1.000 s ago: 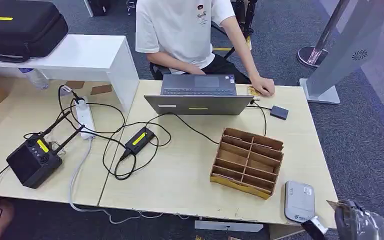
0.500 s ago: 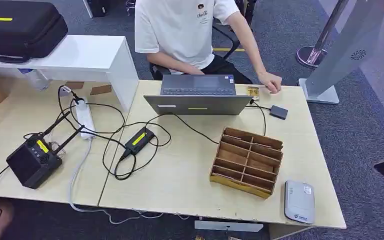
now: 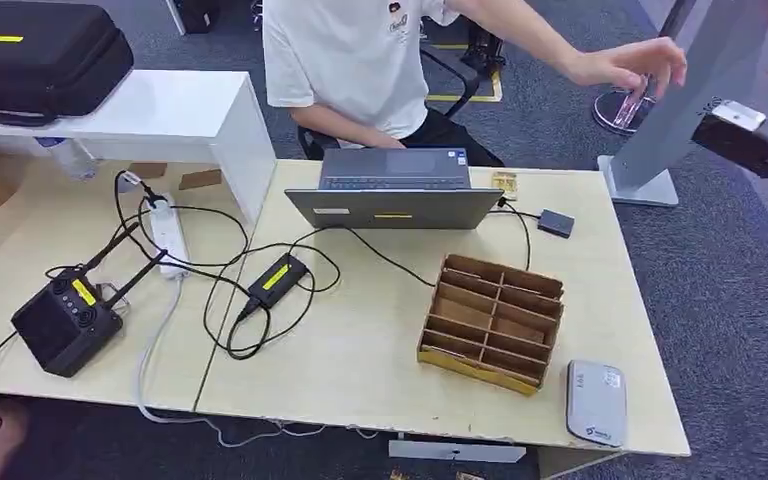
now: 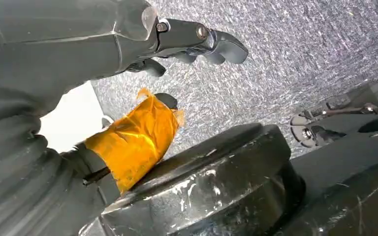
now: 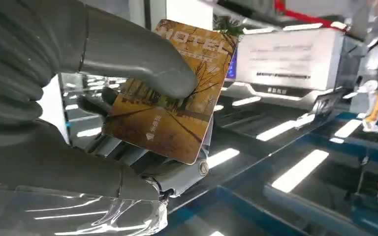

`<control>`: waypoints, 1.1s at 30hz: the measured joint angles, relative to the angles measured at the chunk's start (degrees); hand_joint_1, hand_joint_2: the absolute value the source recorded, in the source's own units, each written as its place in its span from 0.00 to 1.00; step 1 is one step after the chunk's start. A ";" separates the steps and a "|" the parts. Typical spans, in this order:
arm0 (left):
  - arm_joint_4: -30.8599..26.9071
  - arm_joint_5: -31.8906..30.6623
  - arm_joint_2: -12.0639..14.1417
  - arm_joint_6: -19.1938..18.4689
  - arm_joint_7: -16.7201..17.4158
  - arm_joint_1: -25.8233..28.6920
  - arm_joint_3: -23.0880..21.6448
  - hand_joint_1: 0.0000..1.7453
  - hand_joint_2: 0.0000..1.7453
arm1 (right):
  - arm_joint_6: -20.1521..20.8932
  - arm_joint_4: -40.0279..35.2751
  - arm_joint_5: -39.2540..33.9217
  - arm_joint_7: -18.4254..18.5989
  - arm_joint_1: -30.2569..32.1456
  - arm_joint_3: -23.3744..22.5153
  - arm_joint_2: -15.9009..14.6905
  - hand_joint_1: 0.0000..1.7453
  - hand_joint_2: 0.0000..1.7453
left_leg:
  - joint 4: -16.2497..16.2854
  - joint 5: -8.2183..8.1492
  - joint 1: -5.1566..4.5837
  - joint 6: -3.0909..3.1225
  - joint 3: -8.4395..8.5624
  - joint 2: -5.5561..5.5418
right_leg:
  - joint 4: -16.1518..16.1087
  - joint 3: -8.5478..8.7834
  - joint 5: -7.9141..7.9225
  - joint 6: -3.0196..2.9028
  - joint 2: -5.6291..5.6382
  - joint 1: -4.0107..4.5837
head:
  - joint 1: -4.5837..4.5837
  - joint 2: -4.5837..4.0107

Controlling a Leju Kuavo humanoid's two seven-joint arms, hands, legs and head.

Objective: Pass the card to the sensor for recognition and then transmit it.

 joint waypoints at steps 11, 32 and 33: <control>0.00 0.02 0.09 -0.42 -0.13 0.02 -0.94 0.00 1.00 | -3.10 10.62 0.02 0.24 -3.40 10.66 9.59 1.00 1.00 | 0.00 0.05 0.06 -0.08 -0.09 -0.28 | -0.04 -0.01 0.00 0.00 -0.30 0.01 | 0.02 0.00; 0.00 0.13 0.24 -0.66 0.02 0.03 -1.03 0.00 1.00 | -4.81 12.76 -1.14 -0.68 -2.30 13.08 11.69 0.00 1.00 | 0.02 0.05 0.05 -0.08 -0.08 -0.29 | -0.08 -0.03 0.00 0.00 -0.30 0.00 | 0.00 0.00; 0.00 0.13 0.24 -0.61 0.02 0.03 -1.03 0.00 1.00 | -5.31 12.69 -1.22 -0.90 -1.88 13.00 11.51 0.00 1.00 | 0.03 0.05 0.05 -0.08 -0.08 -0.30 | -0.08 -0.02 0.00 0.00 -0.31 0.00 | 0.02 0.00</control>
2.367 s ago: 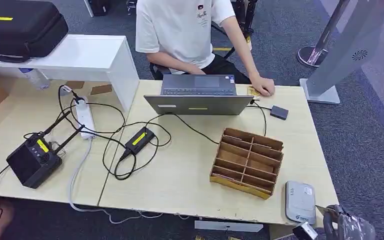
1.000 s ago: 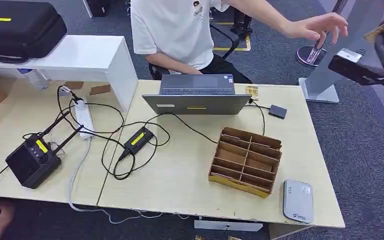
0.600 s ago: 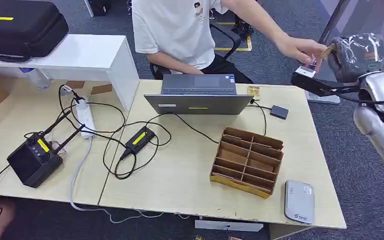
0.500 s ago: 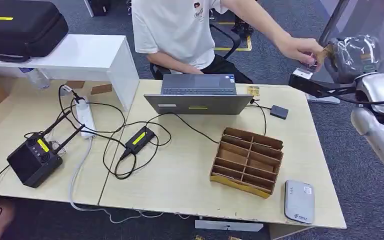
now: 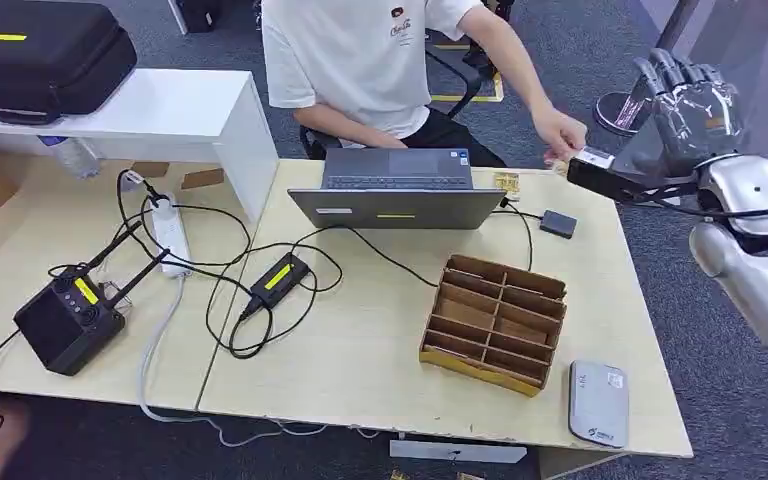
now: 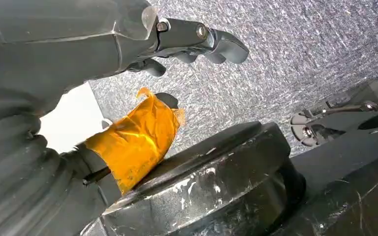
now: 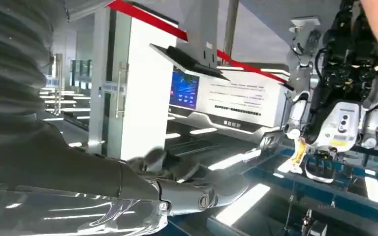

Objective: Pass the card to the sensor for recognition and then transmit it.

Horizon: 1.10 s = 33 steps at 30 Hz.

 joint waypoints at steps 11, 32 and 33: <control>0.00 2.16 -0.18 1.31 0.00 0.13 0.52 0.00 1.00 | -11.31 -25.95 -2.67 -3.88 28.39 -13.74 -4.24 0.00 1.00 | -0.03 -0.11 0.20 0.04 -0.04 -0.21 | -0.16 0.09 -0.10 -0.05 -0.21 0.15 | -0.02 0.00; 0.00 5.49 -0.50 2.89 -0.81 0.53 4.09 0.00 1.00 | -24.30 -53.76 12.89 -9.22 75.23 -16.59 12.14 0.00 1.00 | -0.09 -0.29 0.34 -0.12 0.07 -0.05 | -0.14 0.15 -0.34 -0.23 -0.16 0.33 | 0.00 0.00; 0.00 5.29 -0.50 2.88 -0.81 0.53 4.09 0.00 1.00 | -24.30 -52.41 12.04 -9.66 75.19 -16.13 13.45 0.00 1.00 | -0.09 -0.28 0.34 -0.12 0.07 -0.03 | -0.14 0.15 -0.31 -0.27 -0.15 0.35 | 0.02 0.00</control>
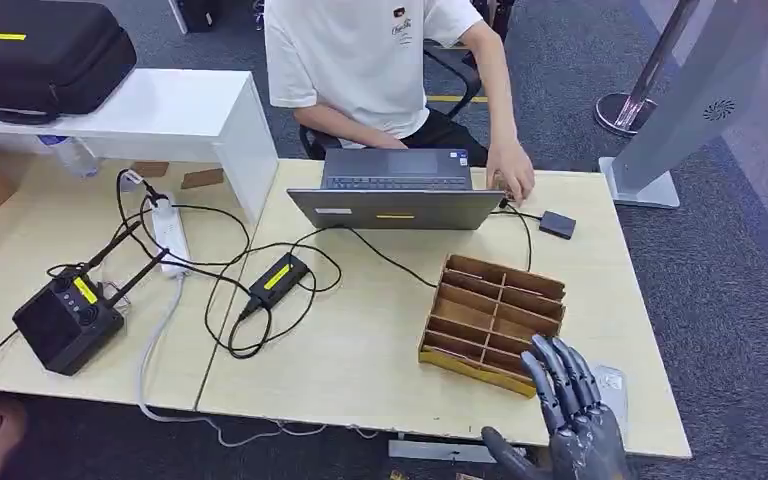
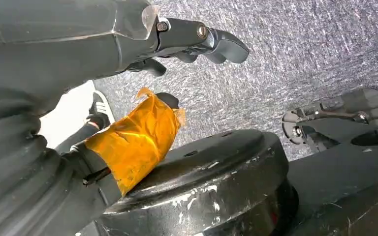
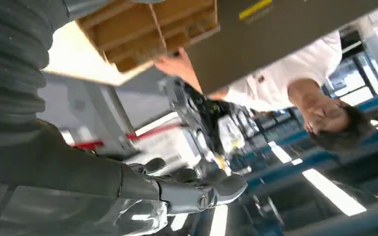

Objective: Pass the card to the sensor for recognition and then transmit it.

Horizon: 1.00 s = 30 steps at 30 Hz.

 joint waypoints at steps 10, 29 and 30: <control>0.00 -1.53 0.02 -0.24 0.35 -0.17 -0.11 0.00 1.00 | -0.02 13.99 -0.70 -3.08 -2.87 3.45 11.63 0.00 1.00 | 0.00 0.05 0.02 -0.07 0.04 0.06 | 0.02 0.02 0.04 -0.05 0.06 0.02 | -0.02 0.00; 0.00 -4.68 0.13 -1.18 2.73 -0.67 -2.19 0.00 1.00 | -0.04 30.69 16.07 6.21 -12.69 3.12 20.15 0.00 1.00 | 0.01 0.11 0.01 -0.14 0.04 0.11 | 0.03 0.02 0.07 -0.08 0.13 0.02 | -0.02 0.00; 0.00 -4.87 0.15 -1.22 2.82 -0.68 -2.32 0.00 1.00 | -0.04 31.52 16.99 6.98 -13.43 3.04 20.43 0.00 1.00 | 0.01 0.11 0.01 -0.15 0.04 0.11 | 0.03 0.02 0.07 -0.08 0.13 0.02 | -0.02 0.00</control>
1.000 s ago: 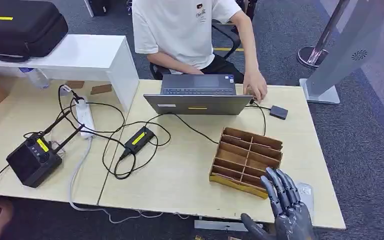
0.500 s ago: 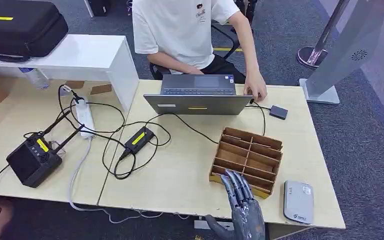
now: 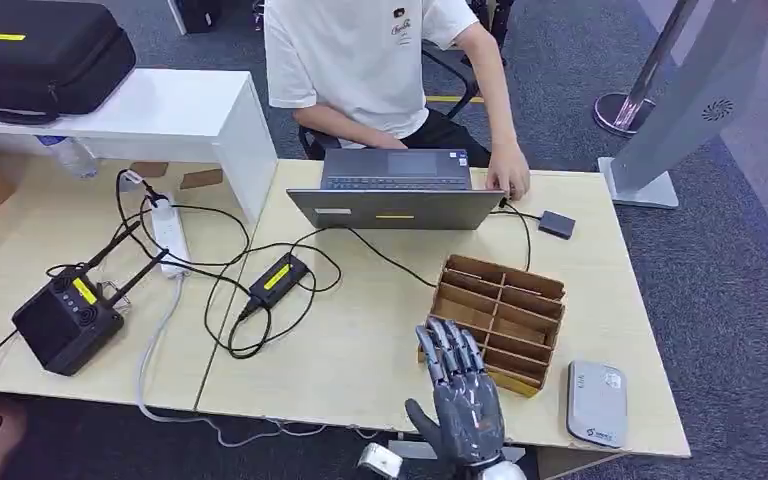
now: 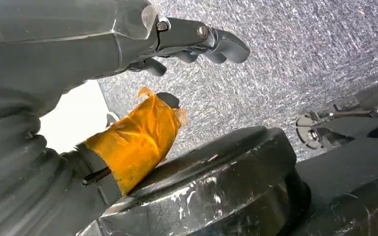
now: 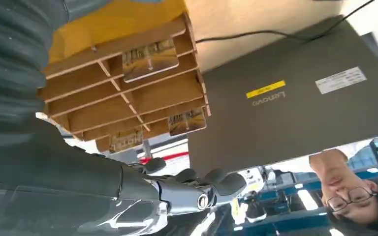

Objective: Pass the card to the sensor for recognition and then transmit it.

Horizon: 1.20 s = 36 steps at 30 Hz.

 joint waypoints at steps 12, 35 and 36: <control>0.00 -0.24 0.04 -0.24 0.44 0.03 -1.83 0.00 1.00 | 0.00 7.85 1.79 2.38 -5.63 -0.42 1.86 0.00 1.00 | 0.00 0.00 0.00 0.00 -0.01 -0.01 | 0.00 -0.01 0.00 0.00 0.01 0.00 | 0.00 0.00; 0.00 -0.22 0.17 -0.59 0.41 0.07 -2.60 0.00 1.00 | -0.09 13.57 0.67 3.80 -7.52 -3.72 1.51 0.00 1.00 | 0.01 0.00 0.00 0.00 -0.01 0.00 | 0.00 -0.03 0.01 0.00 0.01 0.00 | 0.02 0.00; 0.00 -0.22 0.17 -0.59 0.41 0.07 -2.60 0.00 1.00 | -0.09 13.42 0.61 3.78 -7.42 -3.89 1.51 0.00 1.00 | 0.01 0.00 0.00 0.00 -0.01 0.00 | 0.00 -0.03 0.01 0.00 0.01 0.00 | 0.02 0.00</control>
